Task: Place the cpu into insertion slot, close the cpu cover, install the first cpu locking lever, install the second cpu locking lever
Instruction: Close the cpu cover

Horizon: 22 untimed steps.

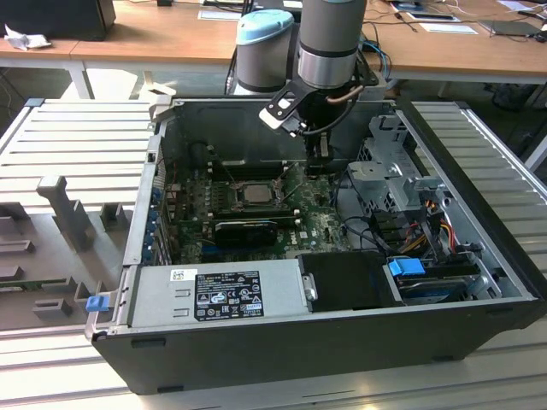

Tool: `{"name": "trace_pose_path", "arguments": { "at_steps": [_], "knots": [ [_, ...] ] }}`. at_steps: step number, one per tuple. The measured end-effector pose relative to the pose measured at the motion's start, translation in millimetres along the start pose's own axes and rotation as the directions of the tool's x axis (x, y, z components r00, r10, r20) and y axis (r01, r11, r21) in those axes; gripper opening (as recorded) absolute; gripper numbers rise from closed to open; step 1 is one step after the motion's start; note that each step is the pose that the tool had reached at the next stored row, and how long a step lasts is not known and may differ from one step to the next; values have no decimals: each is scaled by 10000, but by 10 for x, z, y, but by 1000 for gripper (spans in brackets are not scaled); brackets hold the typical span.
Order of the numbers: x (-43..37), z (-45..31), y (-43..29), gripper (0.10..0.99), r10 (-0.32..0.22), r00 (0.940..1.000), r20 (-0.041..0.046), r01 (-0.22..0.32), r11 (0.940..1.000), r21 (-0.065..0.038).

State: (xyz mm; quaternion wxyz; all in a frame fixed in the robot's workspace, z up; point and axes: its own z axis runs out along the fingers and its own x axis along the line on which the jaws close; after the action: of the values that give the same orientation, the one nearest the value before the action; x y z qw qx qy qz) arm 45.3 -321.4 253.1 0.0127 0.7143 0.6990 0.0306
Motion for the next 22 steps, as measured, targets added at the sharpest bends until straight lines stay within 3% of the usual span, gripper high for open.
{"name": "trace_pose_path", "arguments": {
  "at_steps": [3,8,11,22],
  "knots": [
    [-1,-2,-84,106,-2,10000,11,2,10000,3],
    [-2,-5,-136,106,-3,10000,13,3,10000,2],
    [-4,-10,-210,106,-3,10000,13,3,10000,2],
    [-6,-16,-312,106,-3,10000,13,3,10000,2]
  ]
}}
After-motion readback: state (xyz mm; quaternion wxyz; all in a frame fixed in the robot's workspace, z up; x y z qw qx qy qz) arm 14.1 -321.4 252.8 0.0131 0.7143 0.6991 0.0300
